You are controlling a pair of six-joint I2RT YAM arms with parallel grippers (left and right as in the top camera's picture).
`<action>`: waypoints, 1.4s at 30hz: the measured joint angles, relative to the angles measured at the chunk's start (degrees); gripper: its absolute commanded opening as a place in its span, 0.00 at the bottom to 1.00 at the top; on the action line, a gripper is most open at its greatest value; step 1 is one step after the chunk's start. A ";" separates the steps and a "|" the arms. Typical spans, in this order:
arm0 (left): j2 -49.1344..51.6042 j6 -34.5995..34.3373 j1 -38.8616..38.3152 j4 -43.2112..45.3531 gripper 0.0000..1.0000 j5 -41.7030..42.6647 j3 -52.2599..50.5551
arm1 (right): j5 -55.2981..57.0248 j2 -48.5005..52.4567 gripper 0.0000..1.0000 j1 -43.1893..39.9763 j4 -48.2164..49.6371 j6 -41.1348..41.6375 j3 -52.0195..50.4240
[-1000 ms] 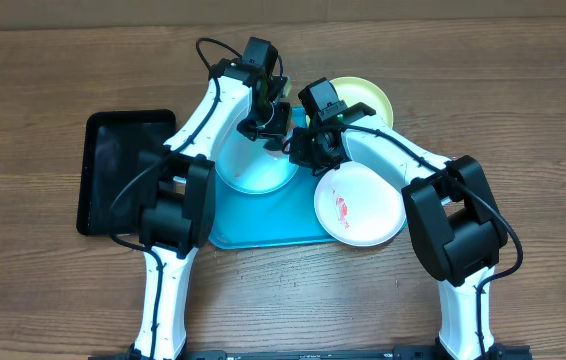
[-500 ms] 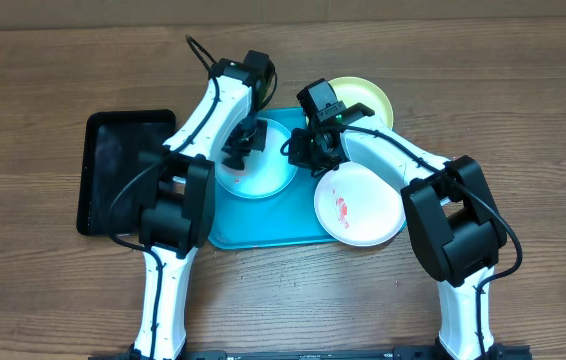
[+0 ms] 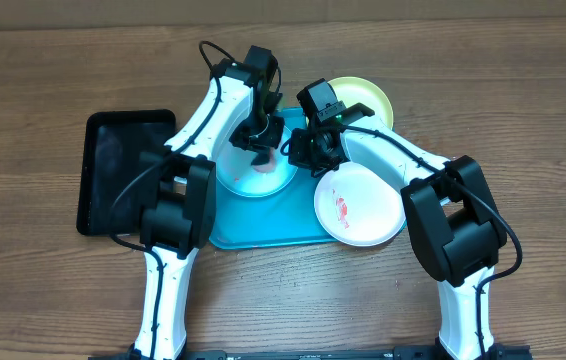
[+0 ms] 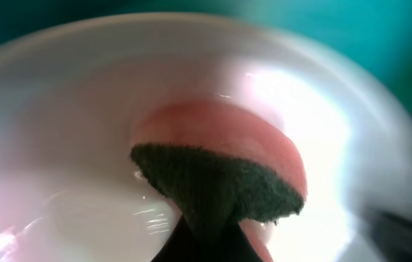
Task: Clean dirty plates on tray and stack at the side
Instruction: 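Scrub the white plate with the sponge in the left gripper, then lift the white plate with the right gripper and carry it right off the tray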
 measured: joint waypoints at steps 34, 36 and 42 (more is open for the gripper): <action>0.17 -8.26 0.42 2.99 0.04 -8.87 2.29 | 0.07 0.00 0.04 0.00 -0.07 0.00 -0.04; 0.44 -9.16 0.68 -0.28 0.04 -13.09 5.14 | 0.20 0.00 0.04 0.00 -0.17 0.00 -0.04; 0.83 -11.19 2.69 -15.21 0.04 -18.93 21.35 | 0.61 0.00 0.04 0.00 -2.25 0.00 0.35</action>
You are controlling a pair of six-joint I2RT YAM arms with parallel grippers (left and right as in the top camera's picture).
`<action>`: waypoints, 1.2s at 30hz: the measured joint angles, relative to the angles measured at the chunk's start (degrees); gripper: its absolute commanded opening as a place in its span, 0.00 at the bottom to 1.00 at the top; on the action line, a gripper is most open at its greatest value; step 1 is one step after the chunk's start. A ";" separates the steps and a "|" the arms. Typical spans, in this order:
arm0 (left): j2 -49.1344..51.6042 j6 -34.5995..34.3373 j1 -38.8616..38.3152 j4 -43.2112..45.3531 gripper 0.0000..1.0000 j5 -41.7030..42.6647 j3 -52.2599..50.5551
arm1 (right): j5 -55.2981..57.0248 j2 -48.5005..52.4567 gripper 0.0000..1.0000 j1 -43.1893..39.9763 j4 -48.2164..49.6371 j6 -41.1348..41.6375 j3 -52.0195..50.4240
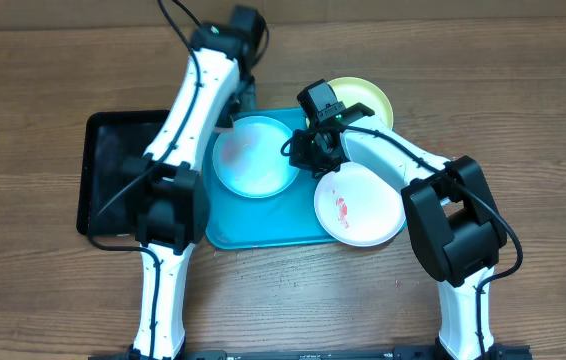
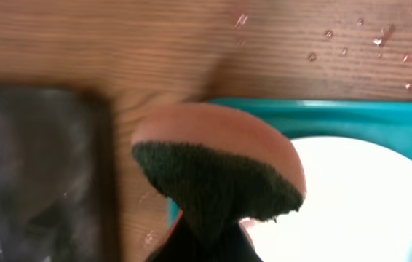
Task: Clean dirty plates on tray and stack at the side
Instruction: 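Lift the white plate with the right gripper and carry it right off the tray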
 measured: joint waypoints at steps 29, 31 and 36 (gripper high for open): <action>-0.02 3.21 12.17 -16.31 0.04 14.21 17.14 | 79.93 -18.18 0.04 30.16 -21.79 3.02 2.71; -0.02 3.21 12.17 -16.31 0.04 14.21 17.14 | 85.15 -18.21 0.04 32.04 -21.66 3.34 2.71; -0.02 3.23 12.17 -16.31 0.04 14.23 17.14 | 92.37 -18.21 0.04 32.98 -21.68 3.58 2.71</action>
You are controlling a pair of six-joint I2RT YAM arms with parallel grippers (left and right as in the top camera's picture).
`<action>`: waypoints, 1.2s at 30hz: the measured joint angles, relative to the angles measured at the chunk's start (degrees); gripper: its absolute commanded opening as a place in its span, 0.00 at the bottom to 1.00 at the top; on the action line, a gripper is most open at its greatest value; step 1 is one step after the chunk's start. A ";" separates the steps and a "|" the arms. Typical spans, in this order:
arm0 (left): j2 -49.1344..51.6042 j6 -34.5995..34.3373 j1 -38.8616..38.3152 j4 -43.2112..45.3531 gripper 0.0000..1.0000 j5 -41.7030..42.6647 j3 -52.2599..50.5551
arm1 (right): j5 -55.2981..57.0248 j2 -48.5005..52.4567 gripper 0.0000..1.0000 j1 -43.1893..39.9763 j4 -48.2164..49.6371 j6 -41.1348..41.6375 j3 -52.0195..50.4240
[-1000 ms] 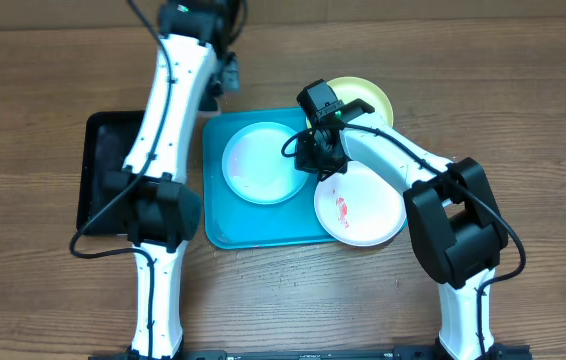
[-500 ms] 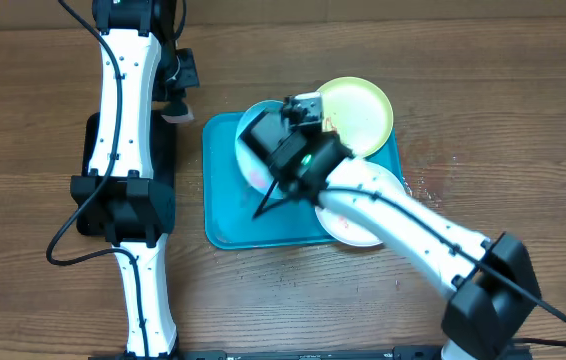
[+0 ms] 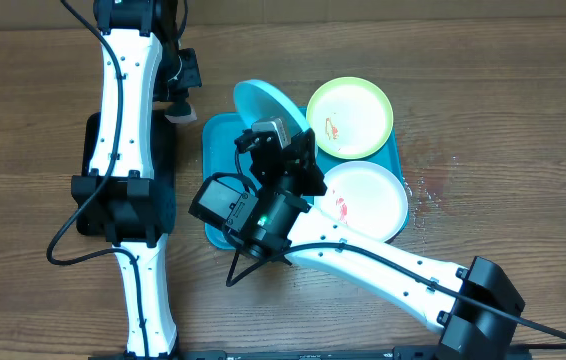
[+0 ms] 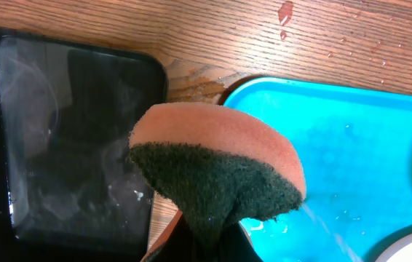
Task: Clean dirty plates on tray and stack at the side
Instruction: 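Lift the white plate with the right gripper and carry it right off the tray, then lower the white plate onto the table right of the tray and release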
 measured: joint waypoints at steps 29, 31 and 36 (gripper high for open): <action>0.00 0.00 -1.97 -0.02 0.04 0.68 0.00 | -67.30 -4.22 0.04 -38.32 2.54 -6.62 0.00; 0.00 0.00 -2.36 0.02 0.04 0.79 0.00 | -72.72 -5.46 0.04 -46.82 1.64 -7.50 0.02; 0.00 0.00 -3.48 0.02 0.04 0.83 0.00 | -78.29 -5.60 0.03 -64.94 0.66 -8.63 -0.42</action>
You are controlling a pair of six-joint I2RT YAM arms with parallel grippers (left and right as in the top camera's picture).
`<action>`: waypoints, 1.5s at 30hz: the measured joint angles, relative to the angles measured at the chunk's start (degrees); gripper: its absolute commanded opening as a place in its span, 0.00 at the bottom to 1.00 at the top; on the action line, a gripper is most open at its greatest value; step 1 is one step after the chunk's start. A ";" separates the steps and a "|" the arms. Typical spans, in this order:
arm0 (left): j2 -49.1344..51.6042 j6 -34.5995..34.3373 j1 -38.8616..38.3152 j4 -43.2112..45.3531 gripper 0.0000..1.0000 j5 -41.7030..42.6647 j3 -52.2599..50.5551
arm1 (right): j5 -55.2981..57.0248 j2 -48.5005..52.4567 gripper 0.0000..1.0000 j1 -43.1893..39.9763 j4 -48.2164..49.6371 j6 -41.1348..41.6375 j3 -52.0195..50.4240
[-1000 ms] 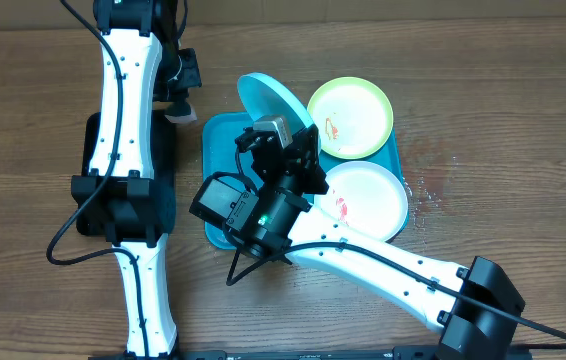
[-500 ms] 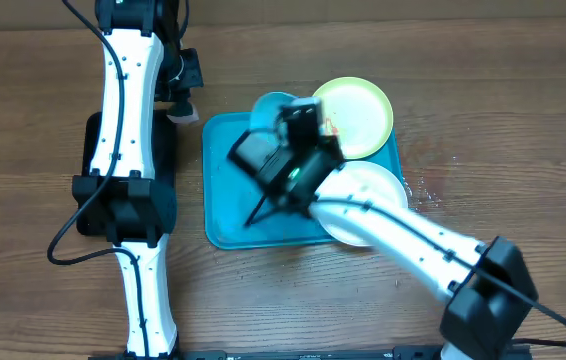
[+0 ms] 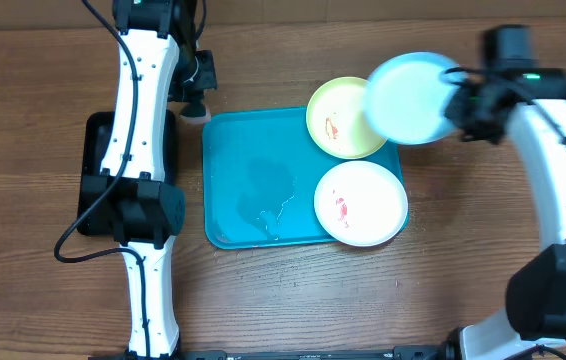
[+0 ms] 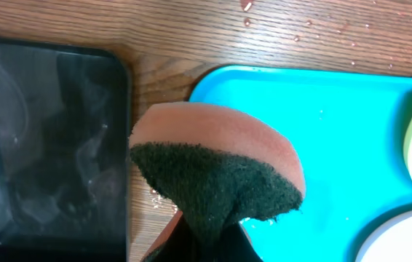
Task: Clean dirty plates on tray and stack at the side
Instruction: 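Lower the white plate onto the table right of the tray and release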
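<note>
My right gripper (image 3: 455,100) is shut on the rim of a light blue plate (image 3: 411,98), holding it in the air over the teal tray's (image 3: 253,150) far right corner. The plate partly covers a yellow-green plate (image 3: 335,118) with a red stain. A white plate (image 3: 361,203) with a red smear sits at the tray's right edge. My left gripper (image 3: 195,95) is shut on an orange and green sponge (image 4: 213,167), above the table by the tray's far left corner.
A black tray (image 4: 46,138) lies left of the teal one, partly hidden under my left arm. A wet patch (image 3: 273,190) shows on the teal tray. Water drops (image 4: 300,33) dot the wooden table (image 3: 43,290) behind it.
My right arm was stretched across the tray with the light blue plate tilted at its far left. It now stands at the right, the plate over the far right corner. The sponge barely moved.
The sponge was first pressed into the light blue plate on the tray, my right gripper at its rim. Then the sponge was behind the tray, the plate still lying there. Later the plate was raised and tilted; now it hangs at the right.
</note>
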 measured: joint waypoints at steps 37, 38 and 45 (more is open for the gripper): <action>0.00 0.00 -0.94 0.42 0.04 0.00 0.00 | -17.75 3.13 0.44 -5.40 -0.63 -12.61 -16.74; 0.00 0.00 -0.94 0.42 0.04 0.00 0.00 | -18.01 3.13 0.44 -3.56 -0.37 -13.11 -17.14; 0.00 0.00 -0.94 0.42 0.04 0.00 0.00 | -17.35 3.13 0.43 4.81 3.17 -14.45 -23.50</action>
